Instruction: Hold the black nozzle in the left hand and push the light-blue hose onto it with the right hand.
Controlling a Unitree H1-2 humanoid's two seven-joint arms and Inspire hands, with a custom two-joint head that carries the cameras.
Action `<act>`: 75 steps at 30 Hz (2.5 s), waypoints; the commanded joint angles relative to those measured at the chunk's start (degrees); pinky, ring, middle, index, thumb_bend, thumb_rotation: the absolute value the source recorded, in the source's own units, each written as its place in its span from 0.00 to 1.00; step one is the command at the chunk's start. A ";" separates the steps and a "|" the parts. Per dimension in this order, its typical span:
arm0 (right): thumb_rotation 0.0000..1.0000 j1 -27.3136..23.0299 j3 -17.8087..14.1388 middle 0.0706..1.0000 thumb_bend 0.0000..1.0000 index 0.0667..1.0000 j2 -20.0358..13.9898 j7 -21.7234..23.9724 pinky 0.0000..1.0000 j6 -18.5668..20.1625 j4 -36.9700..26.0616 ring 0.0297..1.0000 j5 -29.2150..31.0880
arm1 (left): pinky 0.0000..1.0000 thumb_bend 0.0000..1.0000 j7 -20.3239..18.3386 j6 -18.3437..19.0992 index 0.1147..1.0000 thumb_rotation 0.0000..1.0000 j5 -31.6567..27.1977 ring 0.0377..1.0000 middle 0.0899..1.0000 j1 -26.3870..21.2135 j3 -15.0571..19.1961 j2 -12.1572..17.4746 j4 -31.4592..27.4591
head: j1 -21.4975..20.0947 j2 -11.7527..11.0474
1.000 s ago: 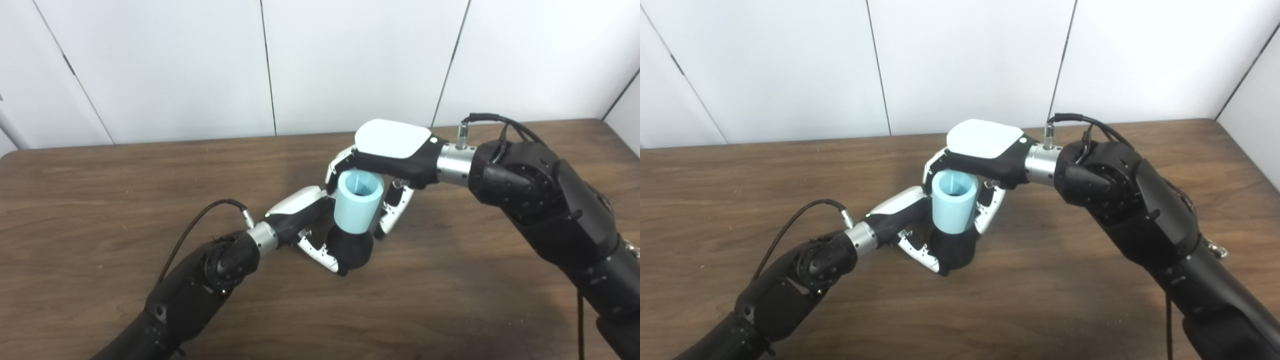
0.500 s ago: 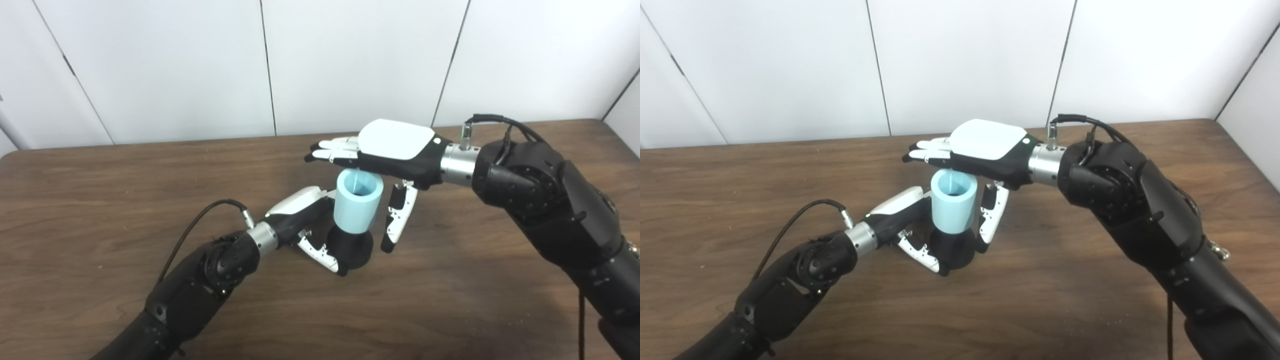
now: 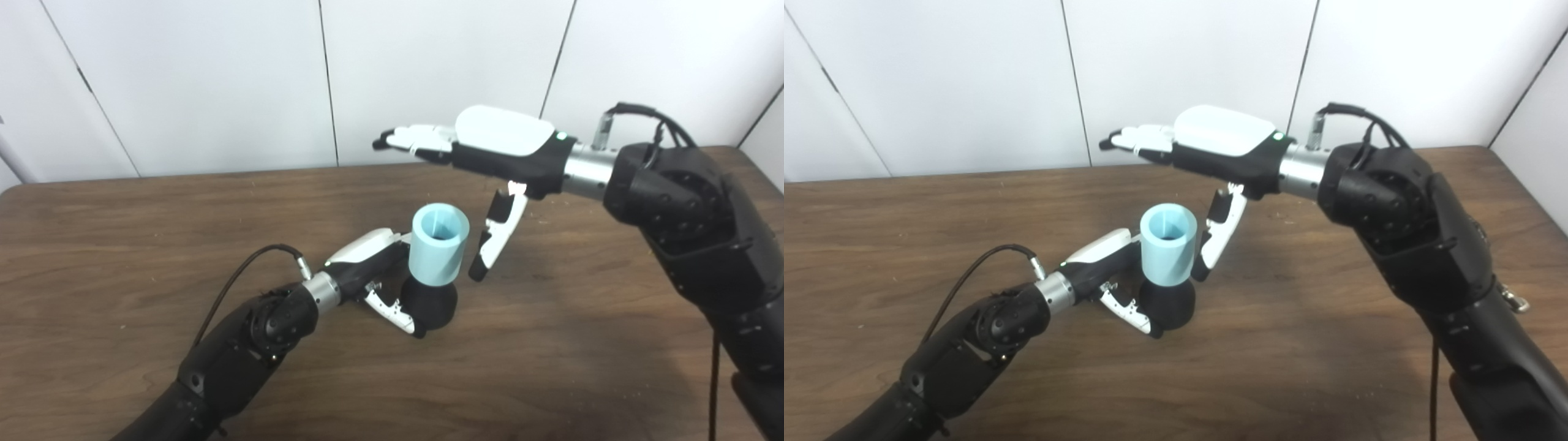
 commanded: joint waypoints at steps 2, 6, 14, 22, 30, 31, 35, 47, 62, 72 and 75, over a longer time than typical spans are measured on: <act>0.42 -1.06 -2.83 1.00 1.00 1.00 -1.87 -1.25 0.93 -0.17 -3.53 1.00 4.83 | 1.00 0.52 -9.19 4.85 0.41 0.06 2.77 1.00 0.94 4.66 -4.03 1.09 3.46 | 0.01 -0.02; 0.51 0.97 -3.79 1.00 1.00 1.00 -2.31 -1.50 0.94 -1.51 -3.80 1.00 7.63 | 1.00 0.52 -9.15 4.75 0.41 0.06 2.80 1.00 0.94 4.66 -3.94 1.29 3.45 | -0.10 -0.11; 0.55 3.94 -4.07 1.00 1.00 1.00 -3.17 -1.76 0.95 -2.32 -5.55 1.00 9.73 | 1.00 0.52 -8.81 4.52 0.41 0.06 2.93 1.00 0.94 4.67 -3.78 1.40 3.60 | 0.10 0.01; 0.51 6.93 -3.18 1.00 1.00 1.00 -3.42 -1.50 1.00 -3.78 -7.32 1.00 10.41 | 1.00 0.52 -8.66 4.24 0.41 0.06 2.79 1.00 0.94 4.49 -3.59 1.33 3.80 | 0.02 -0.01; 0.60 8.31 -1.86 1.00 0.95 1.00 -3.89 -1.03 1.00 -6.40 -8.15 1.00 8.64 | 1.00 0.52 -8.54 3.80 0.41 0.06 2.69 1.00 0.94 4.46 -3.27 1.30 4.35 | -0.09 0.02; 0.61 8.48 -1.57 1.00 0.95 1.00 -3.92 -0.94 1.00 -6.85 -8.06 1.00 8.37 | 1.00 0.52 -8.54 3.75 0.41 0.06 2.74 1.00 0.94 4.46 -3.25 1.29 4.44 | -0.09 0.02; 0.61 8.89 -0.35 1.00 0.95 1.00 -4.08 -0.65 1.00 -7.66 -7.36 1.00 7.54 | 1.00 0.52 -8.61 3.78 0.41 0.06 2.81 1.00 0.94 4.37 -3.19 1.19 4.51 | 0.00 0.01; 0.63 9.77 3.03 1.00 0.94 1.00 -5.74 1.19 1.00 -9.57 -4.34 1.00 5.15 | 1.00 0.52 -9.39 4.01 0.41 0.06 2.25 1.00 0.94 4.26 -2.72 1.07 4.29 | 0.05 0.22; 0.69 11.54 6.06 1.00 0.94 1.00 -6.63 0.58 1.00 -13.63 -2.91 1.00 0.15 | 1.00 0.52 -9.17 3.73 0.41 0.06 2.33 1.00 0.94 4.19 -2.02 0.72 4.60 | 0.05 0.40; 0.72 13.21 9.66 1.00 0.90 1.00 -6.67 -0.13 1.00 -16.96 -3.91 1.00 -2.23 | 1.00 0.52 -9.16 3.75 0.41 0.06 2.97 1.00 0.94 4.18 -1.98 0.85 4.31 | 0.13 0.41; 0.73 12.93 10.26 1.00 0.90 1.00 -6.59 -0.16 1.00 -16.78 -4.24 1.00 -2.16 | 1.00 0.52 -9.20 3.75 0.41 0.06 3.01 1.00 0.94 4.17 -1.93 0.90 4.29 | 0.15 0.48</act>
